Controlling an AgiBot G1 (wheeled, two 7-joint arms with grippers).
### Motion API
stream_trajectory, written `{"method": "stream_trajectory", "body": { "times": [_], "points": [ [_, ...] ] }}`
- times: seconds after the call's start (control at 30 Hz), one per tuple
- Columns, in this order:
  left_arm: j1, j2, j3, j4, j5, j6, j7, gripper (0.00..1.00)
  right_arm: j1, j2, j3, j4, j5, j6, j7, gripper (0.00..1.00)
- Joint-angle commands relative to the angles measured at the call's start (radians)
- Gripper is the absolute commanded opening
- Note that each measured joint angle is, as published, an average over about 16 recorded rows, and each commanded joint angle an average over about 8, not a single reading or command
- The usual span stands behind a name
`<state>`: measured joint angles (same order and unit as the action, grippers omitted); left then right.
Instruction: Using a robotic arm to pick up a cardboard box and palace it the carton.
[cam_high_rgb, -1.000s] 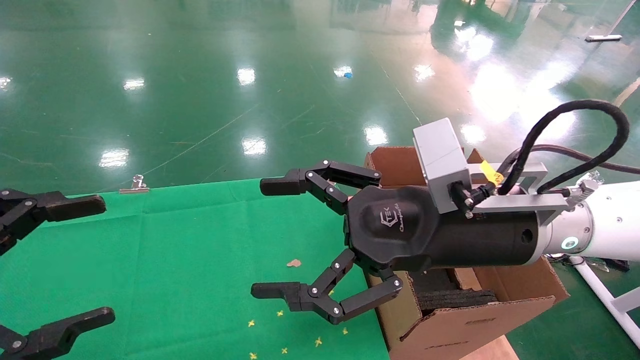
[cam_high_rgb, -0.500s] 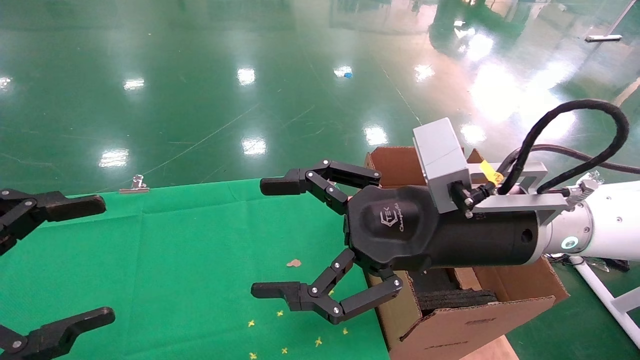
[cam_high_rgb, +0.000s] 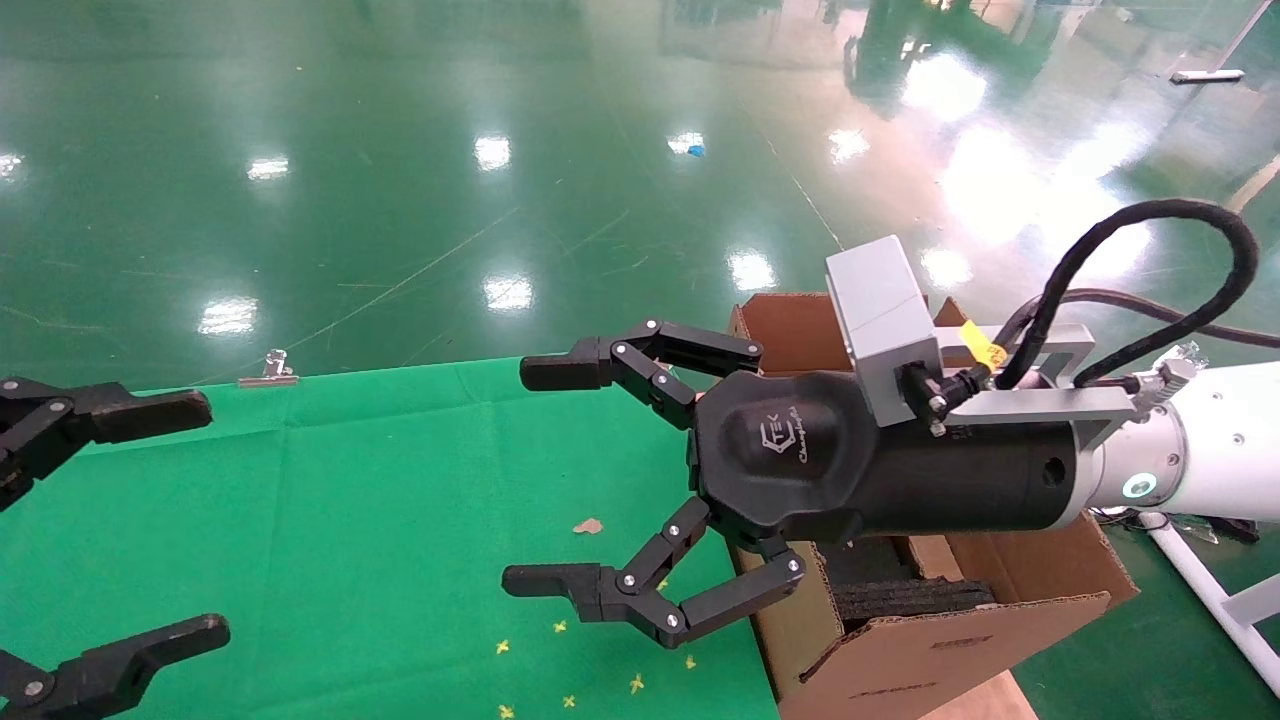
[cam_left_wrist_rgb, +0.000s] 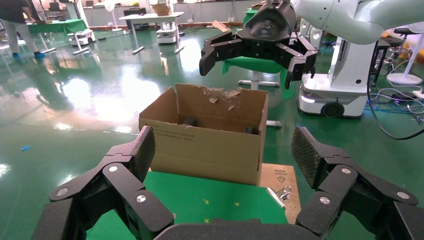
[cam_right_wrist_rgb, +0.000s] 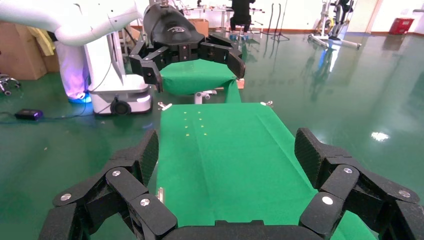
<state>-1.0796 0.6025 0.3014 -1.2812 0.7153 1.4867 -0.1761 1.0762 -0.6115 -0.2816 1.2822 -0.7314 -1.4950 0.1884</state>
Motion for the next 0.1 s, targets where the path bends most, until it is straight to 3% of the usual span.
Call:
{"method": "stream_trajectory", "body": {
  "times": [0.03,0.1],
  "points": [
    [0.000,0.000,0.000,0.000,0.000,0.000,0.000,1.00,0.000,0.000,0.000,0.000,0.000,0.000,0.000,1.00],
    [0.000,0.000,0.000,0.000,0.000,0.000,0.000,1.00,0.000,0.000,0.000,0.000,0.000,0.000,0.000,1.00]
  ]
}}
